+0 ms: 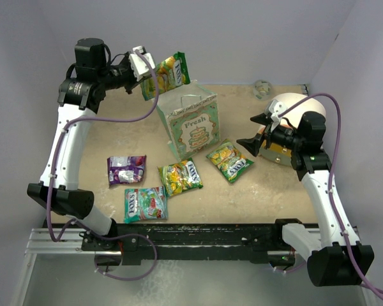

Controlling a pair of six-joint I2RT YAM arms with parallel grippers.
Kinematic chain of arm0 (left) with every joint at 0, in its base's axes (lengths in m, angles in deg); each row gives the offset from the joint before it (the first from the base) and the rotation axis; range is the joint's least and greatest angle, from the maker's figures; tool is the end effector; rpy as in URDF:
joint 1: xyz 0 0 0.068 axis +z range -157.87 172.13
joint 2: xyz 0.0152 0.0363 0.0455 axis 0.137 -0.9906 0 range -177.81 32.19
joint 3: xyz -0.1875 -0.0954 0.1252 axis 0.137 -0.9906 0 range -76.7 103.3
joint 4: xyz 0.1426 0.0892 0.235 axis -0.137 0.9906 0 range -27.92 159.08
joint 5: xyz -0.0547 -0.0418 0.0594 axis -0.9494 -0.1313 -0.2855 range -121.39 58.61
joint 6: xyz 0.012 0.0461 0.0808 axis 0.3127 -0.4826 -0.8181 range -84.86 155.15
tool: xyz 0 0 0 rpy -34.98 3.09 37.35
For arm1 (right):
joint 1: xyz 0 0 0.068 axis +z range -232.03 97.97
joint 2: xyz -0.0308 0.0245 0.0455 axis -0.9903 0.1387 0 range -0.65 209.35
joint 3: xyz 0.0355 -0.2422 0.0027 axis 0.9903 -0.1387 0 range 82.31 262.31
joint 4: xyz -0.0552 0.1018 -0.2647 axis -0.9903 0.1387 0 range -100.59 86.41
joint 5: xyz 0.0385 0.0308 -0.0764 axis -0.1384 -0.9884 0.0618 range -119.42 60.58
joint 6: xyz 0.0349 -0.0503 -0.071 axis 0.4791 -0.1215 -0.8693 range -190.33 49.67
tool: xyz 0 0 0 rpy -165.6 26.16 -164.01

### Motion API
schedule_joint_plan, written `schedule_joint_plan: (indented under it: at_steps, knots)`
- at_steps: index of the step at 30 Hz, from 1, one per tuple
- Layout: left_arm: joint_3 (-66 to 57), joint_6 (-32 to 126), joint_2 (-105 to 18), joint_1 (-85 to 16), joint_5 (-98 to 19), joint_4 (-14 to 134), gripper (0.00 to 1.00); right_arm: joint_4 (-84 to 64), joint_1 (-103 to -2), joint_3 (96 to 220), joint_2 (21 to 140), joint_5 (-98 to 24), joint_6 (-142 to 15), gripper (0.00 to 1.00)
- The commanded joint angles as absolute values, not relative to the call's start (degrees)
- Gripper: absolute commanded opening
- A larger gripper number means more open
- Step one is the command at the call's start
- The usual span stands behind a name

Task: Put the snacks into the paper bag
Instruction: Place the snack in the paper bag.

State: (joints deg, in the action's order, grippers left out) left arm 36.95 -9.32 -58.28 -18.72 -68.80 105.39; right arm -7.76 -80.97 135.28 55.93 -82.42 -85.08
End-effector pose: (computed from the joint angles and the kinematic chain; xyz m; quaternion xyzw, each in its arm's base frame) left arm 0.3665 -0.1226 0.4629 0.5231 0.6026 -0.0949 0.5952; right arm 0.2908 0.0730 0.3383 -0.3863 0.6202 0.2592 0.6317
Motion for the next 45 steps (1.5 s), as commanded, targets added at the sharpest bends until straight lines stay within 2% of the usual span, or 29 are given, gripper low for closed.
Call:
schedule_joint_plan:
  at_steps: [1,28,45]
  knots:
    - [36.56,-13.29,-57.89,-19.92,-68.32,99.72,0.00,-8.73,-81.24,136.68,55.22,-81.33,-85.93,1.00]
    - [46.38,-39.98,-69.45,-28.88,-58.74,113.39,0.00,-9.62,-81.32,135.88,56.04,-80.93,-86.07,1.00]
    - [52.80,-38.37,-75.98,-31.78,-59.89,114.02,0.00,-9.71,-81.32,135.75,55.77,-80.91,-86.07,1.00]
